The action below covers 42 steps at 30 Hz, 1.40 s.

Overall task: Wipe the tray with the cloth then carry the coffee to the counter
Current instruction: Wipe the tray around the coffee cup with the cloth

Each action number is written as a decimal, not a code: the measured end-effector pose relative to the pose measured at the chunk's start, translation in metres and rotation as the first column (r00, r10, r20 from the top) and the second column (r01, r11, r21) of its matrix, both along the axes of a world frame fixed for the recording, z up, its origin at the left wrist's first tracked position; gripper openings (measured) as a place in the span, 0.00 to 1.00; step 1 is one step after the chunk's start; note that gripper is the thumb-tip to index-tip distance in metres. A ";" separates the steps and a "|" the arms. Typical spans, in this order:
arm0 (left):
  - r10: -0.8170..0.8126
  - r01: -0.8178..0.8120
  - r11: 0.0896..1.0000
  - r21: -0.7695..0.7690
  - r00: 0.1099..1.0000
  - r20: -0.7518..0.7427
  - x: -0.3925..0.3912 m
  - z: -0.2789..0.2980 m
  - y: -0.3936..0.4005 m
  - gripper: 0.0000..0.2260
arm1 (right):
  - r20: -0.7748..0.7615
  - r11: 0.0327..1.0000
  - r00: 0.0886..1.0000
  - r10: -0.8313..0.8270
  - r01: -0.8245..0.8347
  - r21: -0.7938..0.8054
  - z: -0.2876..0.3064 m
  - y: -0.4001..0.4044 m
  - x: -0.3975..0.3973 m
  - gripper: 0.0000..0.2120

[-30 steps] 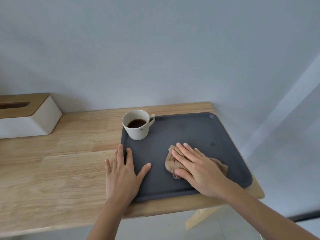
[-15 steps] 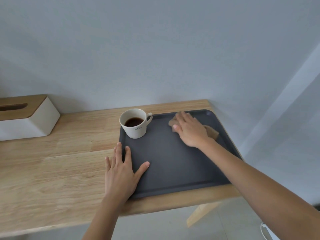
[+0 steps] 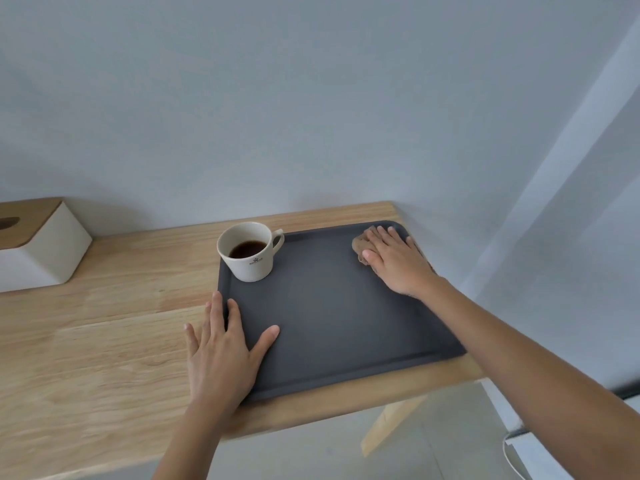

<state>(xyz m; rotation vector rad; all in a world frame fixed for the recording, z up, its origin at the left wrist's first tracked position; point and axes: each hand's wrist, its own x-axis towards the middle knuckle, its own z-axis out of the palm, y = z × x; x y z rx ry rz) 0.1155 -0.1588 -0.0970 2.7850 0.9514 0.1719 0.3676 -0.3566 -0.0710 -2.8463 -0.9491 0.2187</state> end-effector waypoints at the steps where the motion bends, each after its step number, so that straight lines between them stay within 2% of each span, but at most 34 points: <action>1: 0.006 -0.006 1.000 -0.003 1.000 0.002 0.000 0.000 -0.001 0.44 | -0.013 1.000 1.000 -0.021 0.021 0.001 -0.002 -0.001 0.000 0.28; 4: 0.020 -0.020 1.000 -0.003 1.000 0.005 0.002 0.001 -0.003 0.44 | -0.035 0.998 0.999 -0.005 0.008 0.068 -0.005 0.000 -0.034 0.28; 7: 0.017 -0.017 1.000 0.006 1.000 0.004 0.002 0.000 -0.003 0.43 | -0.047 0.984 0.994 0.098 -0.090 0.153 -0.004 -0.004 -0.092 0.29; 10: 0.001 -0.001 1.000 0.020 1.000 -0.003 0.002 -0.002 -0.001 0.42 | -0.042 0.956 0.966 0.255 -0.245 0.161 -0.005 -0.011 -0.124 0.31; 12: -0.007 0.007 1.000 0.019 1.000 -0.007 0.001 -0.002 0.000 0.42 | -0.044 0.948 0.955 0.293 -0.284 0.145 -0.004 -0.017 -0.115 0.33; 15: -0.010 0.010 1.000 0.016 1.000 -0.011 0.001 -0.002 0.002 0.42 | 0.024 0.974 0.981 0.193 -0.195 0.115 -0.004 -0.028 -0.075 0.36; 18: -0.008 0.008 1.000 0.024 1.000 0.000 0.002 0.000 0.000 0.42 | 0.023 0.996 1.000 -0.012 0.010 0.085 -0.006 -0.031 -0.045 0.31; 20: -0.002 0.002 1.000 0.029 1.000 0.006 0.002 0.000 -0.002 0.41 | 0.025 0.995 0.998 -0.053 0.051 0.081 -0.009 -0.025 -0.050 0.28; 22: 0.004 -0.004 1.000 0.030 1.000 0.007 0.002 0.000 -0.003 0.41 | 0.034 0.994 0.999 -0.037 0.033 0.108 -0.009 -0.016 -0.072 0.30; 25: 0.002 -0.002 0.999 0.033 1.000 0.000 0.003 0.000 -0.003 0.41 | -0.003 0.983 0.995 0.096 -0.094 0.159 -0.006 -0.006 -0.114 0.36; 27: 0.001 -0.002 0.999 0.032 1.000 0.016 0.002 -0.001 -0.003 0.41 | -0.135 0.952 0.969 0.206 -0.167 0.257 0.002 -0.005 -0.127 0.31; 29: 0.005 -0.005 1.000 0.026 1.000 0.022 0.002 -0.001 -0.003 0.40 | -0.289 0.893 0.932 0.219 -0.071 0.445 0.015 -0.013 -0.122 0.26; 30: 0.007 -0.008 1.000 0.024 1.000 0.018 0.001 -0.001 -0.003 0.40 | -0.291 0.871 0.943 0.162 0.002 0.492 0.019 -0.022 -0.116 0.26; 31: 0.009 -0.009 1.000 0.025 1.000 0.015 0.001 -0.001 -0.003 0.40 | -0.233 0.878 0.970 0.067 0.054 0.475 0.023 -0.033 -0.109 0.26; 33: 0.009 -0.009 1.000 0.029 1.000 0.014 0.001 -0.001 -0.004 0.40 | -0.087 0.949 0.991 -0.097 0.118 0.293 0.023 -0.062 -0.102 0.28; 35: -0.001 0.000 1.000 0.031 0.999 0.032 0.001 0.001 -0.004 0.39 | -0.060 0.986 0.987 -0.146 0.151 0.075 0.016 -0.085 -0.110 0.31; 36: -0.015 0.013 0.999 0.031 0.998 0.057 0.001 0.002 -0.004 0.38 | -0.059 0.988 0.987 -0.148 0.150 0.040 0.012 -0.091 -0.117 0.30; 37: -0.036 0.033 0.999 0.030 0.994 0.103 0.000 0.003 -0.005 0.37 | -0.060 0.985 0.987 -0.147 0.152 0.081 0.006 -0.095 -0.122 0.25; 39: -0.104 0.099 0.995 0.031 0.962 0.254 0.002 0.006 -0.012 0.33 | -0.037 0.949 0.990 -0.135 0.140 0.283 0.003 -0.095 -0.124 0.09; 42: -0.274 0.309 0.951 -0.008 0.855 0.440 0.019 0.025 -0.034 0.28 | -0.066 0.877 0.995 -0.069 0.092 0.472 0.023 -0.087 -0.115 0.09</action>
